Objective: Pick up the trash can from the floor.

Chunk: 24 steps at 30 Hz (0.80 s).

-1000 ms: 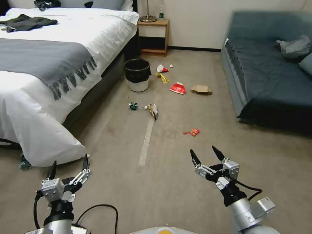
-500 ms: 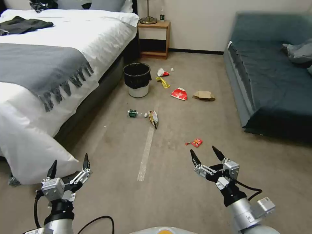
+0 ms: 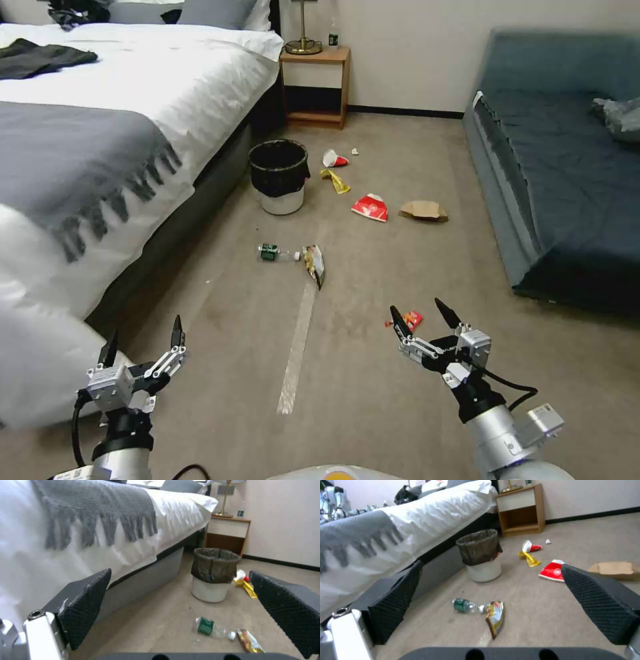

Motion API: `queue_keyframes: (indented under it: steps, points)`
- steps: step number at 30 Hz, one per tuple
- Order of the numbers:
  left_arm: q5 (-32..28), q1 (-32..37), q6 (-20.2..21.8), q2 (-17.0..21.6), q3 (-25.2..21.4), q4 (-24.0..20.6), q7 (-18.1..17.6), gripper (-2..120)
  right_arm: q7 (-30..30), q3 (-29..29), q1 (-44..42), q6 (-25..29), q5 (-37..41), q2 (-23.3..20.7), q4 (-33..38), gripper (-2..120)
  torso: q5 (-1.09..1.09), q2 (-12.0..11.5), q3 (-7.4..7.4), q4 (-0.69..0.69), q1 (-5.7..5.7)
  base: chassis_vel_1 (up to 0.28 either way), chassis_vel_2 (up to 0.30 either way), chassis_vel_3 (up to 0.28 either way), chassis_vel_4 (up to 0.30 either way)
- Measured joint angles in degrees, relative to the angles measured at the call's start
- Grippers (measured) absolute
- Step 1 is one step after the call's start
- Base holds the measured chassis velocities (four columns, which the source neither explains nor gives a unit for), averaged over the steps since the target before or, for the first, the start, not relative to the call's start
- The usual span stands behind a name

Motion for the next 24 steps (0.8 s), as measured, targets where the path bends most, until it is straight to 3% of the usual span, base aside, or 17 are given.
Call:
queue_keyframes:
  steps: [24]
  points:
    - [-2.01, -1.4, 0.28, 0.0, -0.31, 1.63, 0.51, 100, -0.5, 0.07, 0.42, 0.02, -0.19, 0.35, -0.55, 100, -0.01, 0.0, 0.0, 0.01, 0.0, -0.193, 0.197, 0.198, -0.201]
